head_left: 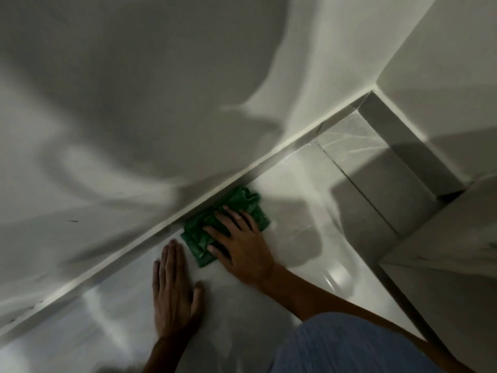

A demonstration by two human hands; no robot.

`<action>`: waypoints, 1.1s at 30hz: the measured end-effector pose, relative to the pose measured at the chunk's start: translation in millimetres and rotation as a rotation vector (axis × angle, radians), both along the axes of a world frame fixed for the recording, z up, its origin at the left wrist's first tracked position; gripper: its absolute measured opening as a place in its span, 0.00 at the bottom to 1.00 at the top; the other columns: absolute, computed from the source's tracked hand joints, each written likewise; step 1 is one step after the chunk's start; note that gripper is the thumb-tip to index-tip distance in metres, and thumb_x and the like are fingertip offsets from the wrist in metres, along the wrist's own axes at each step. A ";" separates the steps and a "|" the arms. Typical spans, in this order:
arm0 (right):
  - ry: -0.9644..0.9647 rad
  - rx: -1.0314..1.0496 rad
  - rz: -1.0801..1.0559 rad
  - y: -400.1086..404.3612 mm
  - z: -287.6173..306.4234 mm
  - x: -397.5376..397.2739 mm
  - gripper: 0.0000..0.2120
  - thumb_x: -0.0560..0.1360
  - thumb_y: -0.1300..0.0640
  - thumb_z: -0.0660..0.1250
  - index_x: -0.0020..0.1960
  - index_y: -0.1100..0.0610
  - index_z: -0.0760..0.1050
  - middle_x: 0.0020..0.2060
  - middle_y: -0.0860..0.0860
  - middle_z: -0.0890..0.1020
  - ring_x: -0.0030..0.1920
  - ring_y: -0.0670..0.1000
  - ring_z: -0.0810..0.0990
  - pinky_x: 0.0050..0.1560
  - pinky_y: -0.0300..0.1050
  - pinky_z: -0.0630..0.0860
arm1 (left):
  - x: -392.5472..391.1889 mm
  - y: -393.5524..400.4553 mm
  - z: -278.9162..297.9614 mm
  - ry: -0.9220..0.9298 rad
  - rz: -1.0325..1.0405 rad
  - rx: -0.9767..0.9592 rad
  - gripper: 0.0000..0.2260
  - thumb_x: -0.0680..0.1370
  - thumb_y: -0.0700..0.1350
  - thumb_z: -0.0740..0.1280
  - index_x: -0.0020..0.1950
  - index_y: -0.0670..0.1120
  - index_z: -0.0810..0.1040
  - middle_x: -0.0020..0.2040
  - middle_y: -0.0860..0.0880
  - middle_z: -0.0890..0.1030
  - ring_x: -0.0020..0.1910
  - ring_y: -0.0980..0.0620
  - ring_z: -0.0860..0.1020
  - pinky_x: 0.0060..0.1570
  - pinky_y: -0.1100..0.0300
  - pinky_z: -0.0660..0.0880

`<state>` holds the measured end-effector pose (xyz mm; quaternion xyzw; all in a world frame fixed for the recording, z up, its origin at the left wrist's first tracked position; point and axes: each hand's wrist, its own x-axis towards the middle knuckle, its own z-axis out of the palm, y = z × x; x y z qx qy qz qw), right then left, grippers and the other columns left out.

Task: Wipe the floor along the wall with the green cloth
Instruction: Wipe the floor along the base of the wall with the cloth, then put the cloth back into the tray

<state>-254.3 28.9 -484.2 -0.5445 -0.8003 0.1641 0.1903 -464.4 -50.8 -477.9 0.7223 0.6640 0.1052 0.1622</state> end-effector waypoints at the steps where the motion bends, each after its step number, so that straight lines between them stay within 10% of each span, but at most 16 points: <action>1: -0.012 0.019 -0.004 -2.4 0.6 3.4 0.19 0.86 0.43 0.64 0.74 0.47 0.80 0.75 0.53 0.79 0.80 0.59 0.73 0.82 0.62 0.65 | -0.1 -0.4 0.7 -0.010 0.001 -0.007 0.43 0.76 0.53 0.60 0.89 0.37 0.58 0.90 0.40 0.58 0.90 0.40 0.57 0.90 0.47 0.46; 9: 0.000 0.057 -0.108 -74.3 39.6 15.3 0.10 0.75 0.50 0.82 0.55 0.48 0.90 0.57 0.49 0.90 0.63 0.54 0.89 0.57 0.55 0.85 | -3.8 -1.9 34.1 -0.120 -0.024 -0.104 0.39 0.80 0.54 0.57 0.89 0.37 0.58 0.90 0.38 0.59 0.89 0.39 0.57 0.89 0.43 0.50; 12: 0.049 -0.206 -0.107 -85.9 52.3 29.8 0.11 0.77 0.52 0.79 0.59 0.52 0.90 0.62 0.52 0.89 0.69 0.55 0.85 0.67 0.57 0.79 | -4.1 5.8 47.2 -0.214 0.076 -0.259 0.39 0.81 0.58 0.55 0.88 0.38 0.59 0.89 0.39 0.60 0.89 0.39 0.59 0.88 0.42 0.54; 16: 0.439 -0.870 -0.344 -91.3 105.4 63.4 0.17 0.84 0.51 0.72 0.69 0.58 0.84 0.67 0.57 0.86 0.65 0.54 0.83 0.74 0.52 0.76 | 0.8 24.1 108.5 -0.231 0.087 -0.425 0.36 0.83 0.58 0.55 0.89 0.43 0.59 0.90 0.42 0.62 0.89 0.41 0.61 0.87 0.44 0.59; 18: 0.700 -1.019 -0.492 -96.1 145.5 76.9 0.15 0.84 0.48 0.72 0.66 0.53 0.86 0.57 0.54 0.89 0.53 0.49 0.85 0.62 0.52 0.84 | 3.1 33.5 156.3 -0.215 0.057 -0.437 0.37 0.83 0.58 0.54 0.89 0.43 0.59 0.90 0.43 0.61 0.89 0.42 0.60 0.87 0.44 0.59; 21: 1.122 -1.126 -0.616 -101.5 203.8 89.4 0.15 0.83 0.44 0.71 0.67 0.46 0.85 0.60 0.51 0.90 0.61 0.54 0.89 0.68 0.54 0.84 | 11.6 51.7 217.2 -0.221 0.028 -0.455 0.36 0.83 0.58 0.55 0.89 0.43 0.60 0.90 0.43 0.62 0.89 0.42 0.61 0.87 0.40 0.61; 28: 1.694 -0.906 -0.821 -123.4 369.6 104.1 0.23 0.84 0.41 0.67 0.74 0.51 0.79 0.73 0.55 0.83 0.75 0.58 0.80 0.80 0.63 0.72 | 58.8 57.8 355.7 -0.152 -0.155 -0.446 0.35 0.83 0.56 0.52 0.90 0.45 0.59 0.90 0.45 0.61 0.89 0.44 0.60 0.87 0.45 0.59; 33: 1.714 -0.588 -1.065 -152.1 488.6 149.5 0.20 0.87 0.45 0.63 0.74 0.54 0.80 0.70 0.58 0.84 0.74 0.62 0.80 0.76 0.62 0.74 | 129.9 46.1 438.6 -0.194 -0.353 -0.411 0.38 0.83 0.64 0.48 0.90 0.48 0.59 0.90 0.48 0.61 0.89 0.46 0.60 0.87 0.42 0.60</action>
